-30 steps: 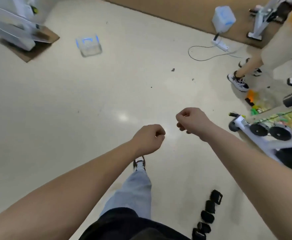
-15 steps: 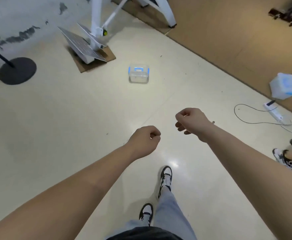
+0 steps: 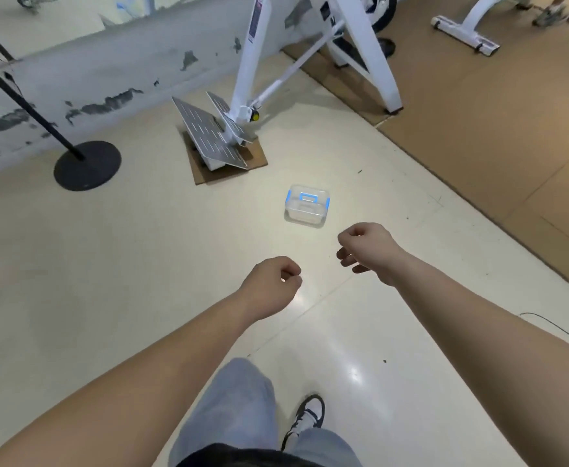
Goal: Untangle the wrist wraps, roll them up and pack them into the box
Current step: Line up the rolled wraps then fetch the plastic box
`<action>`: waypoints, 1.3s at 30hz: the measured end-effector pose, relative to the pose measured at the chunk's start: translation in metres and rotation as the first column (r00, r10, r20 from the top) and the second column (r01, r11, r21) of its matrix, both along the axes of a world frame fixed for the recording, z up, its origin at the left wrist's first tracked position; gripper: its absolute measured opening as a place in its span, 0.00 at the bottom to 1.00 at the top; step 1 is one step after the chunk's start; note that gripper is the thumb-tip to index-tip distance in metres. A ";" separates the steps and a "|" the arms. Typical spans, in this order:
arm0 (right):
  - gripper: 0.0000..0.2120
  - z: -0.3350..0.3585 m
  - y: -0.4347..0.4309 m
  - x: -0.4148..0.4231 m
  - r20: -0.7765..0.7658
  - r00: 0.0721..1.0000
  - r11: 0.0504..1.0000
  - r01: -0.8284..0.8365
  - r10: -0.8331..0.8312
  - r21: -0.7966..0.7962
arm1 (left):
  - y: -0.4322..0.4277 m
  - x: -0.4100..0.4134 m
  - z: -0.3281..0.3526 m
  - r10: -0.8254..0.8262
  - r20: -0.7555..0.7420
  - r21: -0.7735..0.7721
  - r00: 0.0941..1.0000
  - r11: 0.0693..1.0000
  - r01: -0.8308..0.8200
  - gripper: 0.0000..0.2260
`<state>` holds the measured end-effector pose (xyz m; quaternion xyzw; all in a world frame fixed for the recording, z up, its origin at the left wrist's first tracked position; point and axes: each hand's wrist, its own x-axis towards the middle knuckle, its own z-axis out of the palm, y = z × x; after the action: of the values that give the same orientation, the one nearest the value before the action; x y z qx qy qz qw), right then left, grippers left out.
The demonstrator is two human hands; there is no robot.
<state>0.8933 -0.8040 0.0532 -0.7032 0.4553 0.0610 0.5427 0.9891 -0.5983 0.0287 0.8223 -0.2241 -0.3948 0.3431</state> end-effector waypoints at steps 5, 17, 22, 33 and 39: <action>0.09 -0.022 -0.066 0.092 -0.015 1.000 0.999 0.001 -0.001 0.032 | -0.065 0.099 -0.020 0.027 0.039 0.017 0.999 0.999 -0.028 0.08; 0.12 -0.146 -0.242 0.321 -0.131 0.986 0.994 0.111 -0.108 0.016 | -0.265 0.347 -0.143 -0.200 0.141 0.143 0.970 0.973 0.180 0.14; 0.11 -0.231 -0.292 0.369 -0.164 0.979 0.990 0.132 -0.123 0.046 | -0.320 0.397 -0.238 -0.250 0.089 0.233 0.964 0.946 0.224 0.15; 0.07 -0.587 -0.383 0.384 -0.275 0.926 0.952 0.293 -0.259 0.091 | -0.423 0.464 -0.600 -0.086 -0.017 0.362 0.996 0.928 0.087 0.22; 0.06 -0.710 -0.430 0.384 -0.279 0.927 0.941 0.303 -0.253 0.153 | -0.456 0.496 -0.736 0.129 0.020 0.349 0.991 0.929 -0.128 0.16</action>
<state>1.2772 -1.2336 -0.6567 -0.5615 0.6085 0.1169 0.5485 1.4852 -1.0546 -0.7073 0.8823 -0.0956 -0.4064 0.2173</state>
